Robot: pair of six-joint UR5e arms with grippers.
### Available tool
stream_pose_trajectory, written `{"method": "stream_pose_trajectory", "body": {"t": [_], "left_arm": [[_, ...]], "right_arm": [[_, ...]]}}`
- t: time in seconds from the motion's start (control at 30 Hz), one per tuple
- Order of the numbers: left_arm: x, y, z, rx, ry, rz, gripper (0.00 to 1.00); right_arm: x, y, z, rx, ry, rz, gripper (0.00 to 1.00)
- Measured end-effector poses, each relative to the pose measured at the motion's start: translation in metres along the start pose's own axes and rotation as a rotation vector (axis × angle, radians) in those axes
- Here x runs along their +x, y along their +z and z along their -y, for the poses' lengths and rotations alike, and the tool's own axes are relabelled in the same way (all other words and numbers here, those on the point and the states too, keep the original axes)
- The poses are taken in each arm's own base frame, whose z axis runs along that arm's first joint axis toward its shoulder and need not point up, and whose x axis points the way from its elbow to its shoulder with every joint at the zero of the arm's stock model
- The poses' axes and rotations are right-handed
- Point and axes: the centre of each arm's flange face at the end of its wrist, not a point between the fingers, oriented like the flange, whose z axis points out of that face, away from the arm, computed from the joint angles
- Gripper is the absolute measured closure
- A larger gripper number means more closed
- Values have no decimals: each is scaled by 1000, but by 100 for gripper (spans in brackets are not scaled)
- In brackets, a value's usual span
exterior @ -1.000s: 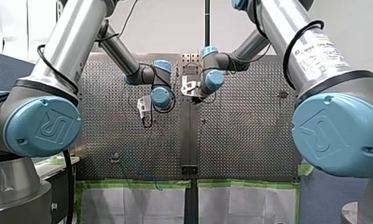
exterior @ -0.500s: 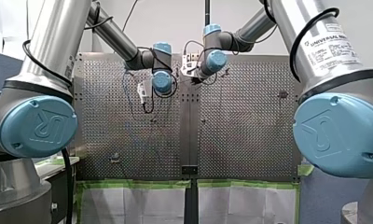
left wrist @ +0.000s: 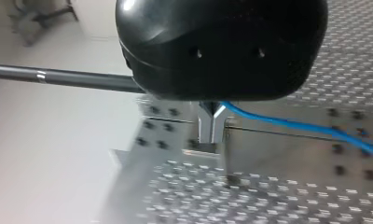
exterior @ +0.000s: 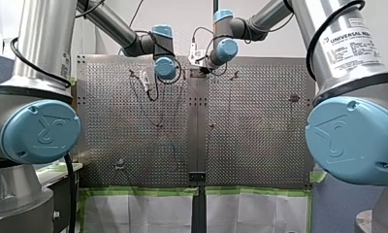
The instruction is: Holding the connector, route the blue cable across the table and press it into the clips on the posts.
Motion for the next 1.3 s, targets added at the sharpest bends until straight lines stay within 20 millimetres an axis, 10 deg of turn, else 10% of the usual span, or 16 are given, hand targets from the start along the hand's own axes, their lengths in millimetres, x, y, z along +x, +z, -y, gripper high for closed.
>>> {"method": "stream_pose_trajectory", "body": {"t": [0.17, 0.67, 1.3], "left_arm": [[-19, 7, 4, 36, -12, 27, 100], [27, 37, -4, 52, 27, -37, 100], [22, 80, -9, 82, 32, -29, 100]], "right_arm": [[-4, 3, -3, -4, 3, 3, 100], [-5, 14, -24, -6, 29, -13, 100], [-8, 36, -46, 5, 33, -27, 100]]}}
